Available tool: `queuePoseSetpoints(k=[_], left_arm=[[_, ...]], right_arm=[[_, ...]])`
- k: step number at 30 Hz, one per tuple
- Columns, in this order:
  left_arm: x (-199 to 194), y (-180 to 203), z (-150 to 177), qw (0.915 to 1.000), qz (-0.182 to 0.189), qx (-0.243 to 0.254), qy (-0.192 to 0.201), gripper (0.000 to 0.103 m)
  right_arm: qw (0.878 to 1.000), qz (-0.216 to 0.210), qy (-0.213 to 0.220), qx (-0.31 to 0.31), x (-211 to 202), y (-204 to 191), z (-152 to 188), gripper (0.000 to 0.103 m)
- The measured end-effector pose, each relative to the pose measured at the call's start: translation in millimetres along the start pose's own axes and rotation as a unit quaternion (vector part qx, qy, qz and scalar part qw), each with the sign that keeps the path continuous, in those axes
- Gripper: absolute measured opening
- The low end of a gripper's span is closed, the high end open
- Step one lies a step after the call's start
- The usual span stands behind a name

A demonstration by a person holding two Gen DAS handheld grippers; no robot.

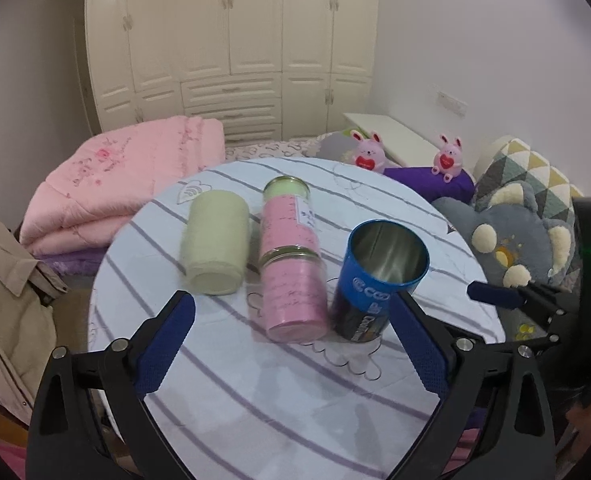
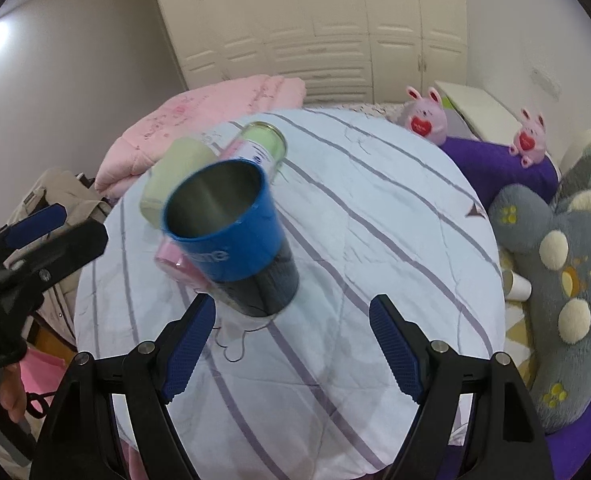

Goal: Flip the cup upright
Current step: 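Withdraw the left tool up and away from the upright can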

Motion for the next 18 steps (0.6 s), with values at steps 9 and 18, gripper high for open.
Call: queuePoseSetpoints(k=[9,18], left_arm=[[-15.3,-3.9,11.7,0.9996,-0.023,0.013,0.012,0.103],[-33.6,-13.6,19.4,0.9984,-0.049,0.008,0.026,0.103]], right_arm=[[0.998,-0.029,0.036,-0.035,-17.5,-16.6,1.3,0.081],[0.995,-0.047,0.056,-0.066,-27.0,-27.4,4.6,0.081]])
Point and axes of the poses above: each gripper's, at about its wrist camera, not at the fingertips, and x roughly the way its jaws point, y to its right, z to its underside, the point moved 1 cm from there along x, roughly the way its jaws point, and after that the axes turned 4 degrees about x, right-handed, at the moved point
